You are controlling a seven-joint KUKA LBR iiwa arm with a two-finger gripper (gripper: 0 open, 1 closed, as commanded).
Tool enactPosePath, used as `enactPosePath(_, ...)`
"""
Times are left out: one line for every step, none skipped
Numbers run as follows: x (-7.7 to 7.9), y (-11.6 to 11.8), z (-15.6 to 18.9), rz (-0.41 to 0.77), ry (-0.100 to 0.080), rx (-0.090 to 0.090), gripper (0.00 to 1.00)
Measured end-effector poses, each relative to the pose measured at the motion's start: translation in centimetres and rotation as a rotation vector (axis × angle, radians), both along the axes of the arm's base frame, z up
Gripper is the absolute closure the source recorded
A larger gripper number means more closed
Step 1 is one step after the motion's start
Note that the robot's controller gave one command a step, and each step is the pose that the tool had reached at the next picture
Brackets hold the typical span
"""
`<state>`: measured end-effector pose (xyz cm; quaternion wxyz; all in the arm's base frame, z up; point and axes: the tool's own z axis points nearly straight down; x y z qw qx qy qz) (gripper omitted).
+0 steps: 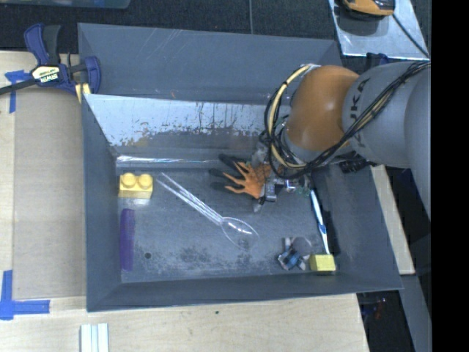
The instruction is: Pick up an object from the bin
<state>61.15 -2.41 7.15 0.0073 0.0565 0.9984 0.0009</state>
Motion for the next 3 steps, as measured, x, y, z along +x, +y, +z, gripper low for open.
enactPosePath(0.15,-0.04,0.03,-0.022,-0.003,0.001,0.0)
enactPosePath(0.35,0.0,0.36,-0.009,-0.01,0.001,1.0)
enactPosePath(0.35,0.0,0.39,-0.007,-0.01,0.001,1.0)
